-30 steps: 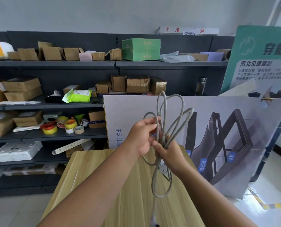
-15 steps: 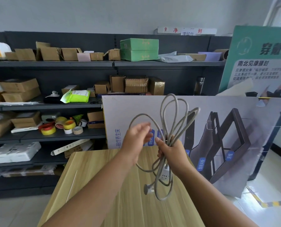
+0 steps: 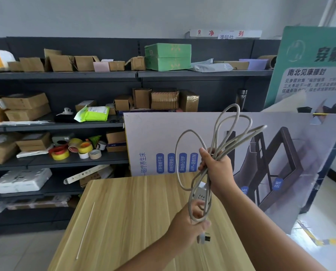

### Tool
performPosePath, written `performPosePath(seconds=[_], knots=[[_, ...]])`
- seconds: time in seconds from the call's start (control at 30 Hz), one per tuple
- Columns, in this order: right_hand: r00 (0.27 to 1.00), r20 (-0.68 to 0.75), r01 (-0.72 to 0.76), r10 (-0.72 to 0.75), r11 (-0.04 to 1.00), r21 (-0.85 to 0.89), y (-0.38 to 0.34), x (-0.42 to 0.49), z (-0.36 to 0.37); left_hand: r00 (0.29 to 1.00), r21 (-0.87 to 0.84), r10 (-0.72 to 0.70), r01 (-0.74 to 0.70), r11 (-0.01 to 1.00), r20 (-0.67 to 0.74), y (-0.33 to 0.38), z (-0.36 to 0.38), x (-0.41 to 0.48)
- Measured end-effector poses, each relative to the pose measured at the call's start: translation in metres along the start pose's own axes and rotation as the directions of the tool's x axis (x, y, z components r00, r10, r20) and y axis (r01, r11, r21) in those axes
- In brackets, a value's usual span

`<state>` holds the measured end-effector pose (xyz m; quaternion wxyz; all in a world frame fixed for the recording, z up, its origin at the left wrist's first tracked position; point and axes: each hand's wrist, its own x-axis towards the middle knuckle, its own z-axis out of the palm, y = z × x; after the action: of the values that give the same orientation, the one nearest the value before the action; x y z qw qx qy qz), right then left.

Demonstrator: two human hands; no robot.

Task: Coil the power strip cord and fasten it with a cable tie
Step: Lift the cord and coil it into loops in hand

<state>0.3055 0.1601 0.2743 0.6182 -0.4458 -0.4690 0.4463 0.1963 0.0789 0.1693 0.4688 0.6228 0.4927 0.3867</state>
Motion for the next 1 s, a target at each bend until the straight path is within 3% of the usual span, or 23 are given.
performPosePath(seconds=[0.13,0.37,0.5,0.63,0.7,0.8,0.9,0.97,1.0], knots=[[0.999,-0.037,0.011,-0.011,1.000,-0.014,-0.002,0.001,0.002,0.983,0.258,0.140,-0.106,0.960,-0.119,0.009,0.003,0.007],[1.000,0.018,-0.009,0.009,1.000,-0.022,-0.005,0.006,-0.004,0.983,0.201,0.157,-0.135,0.970,-0.098,0.008,-0.016,0.015],[0.991,0.121,-0.059,0.059,0.998,0.004,-0.002,0.009,-0.012,0.939,0.283,0.298,-0.243,0.928,-0.171,0.007,-0.039,0.020],[0.980,0.184,-0.075,0.072,0.997,0.009,0.004,0.005,-0.007,0.912,0.344,0.391,-0.330,0.879,-0.123,0.016,-0.048,0.025],[0.975,0.213,-0.063,0.060,0.998,0.006,0.002,0.002,-0.005,0.927,0.185,0.315,-0.279,0.942,-0.206,0.017,-0.054,0.023],[0.955,0.291,-0.073,0.050,0.995,0.070,-0.003,-0.004,-0.002,0.916,-0.071,-0.023,-0.007,0.997,-0.402,0.001,-0.071,0.029],[0.908,0.414,-0.128,0.064,0.983,0.128,-0.007,-0.010,0.000,0.902,-0.397,-0.372,0.266,0.879,-0.219,-0.006,-0.085,0.041],[0.877,0.476,-0.142,0.064,0.981,0.130,-0.007,-0.011,0.003,0.914,-0.557,-0.387,0.261,0.788,-0.119,0.004,-0.091,0.048],[0.870,0.488,-0.148,0.071,0.982,0.122,-0.007,-0.011,0.005,0.923,-0.592,-0.358,0.211,0.778,-0.142,0.012,-0.093,0.051]])
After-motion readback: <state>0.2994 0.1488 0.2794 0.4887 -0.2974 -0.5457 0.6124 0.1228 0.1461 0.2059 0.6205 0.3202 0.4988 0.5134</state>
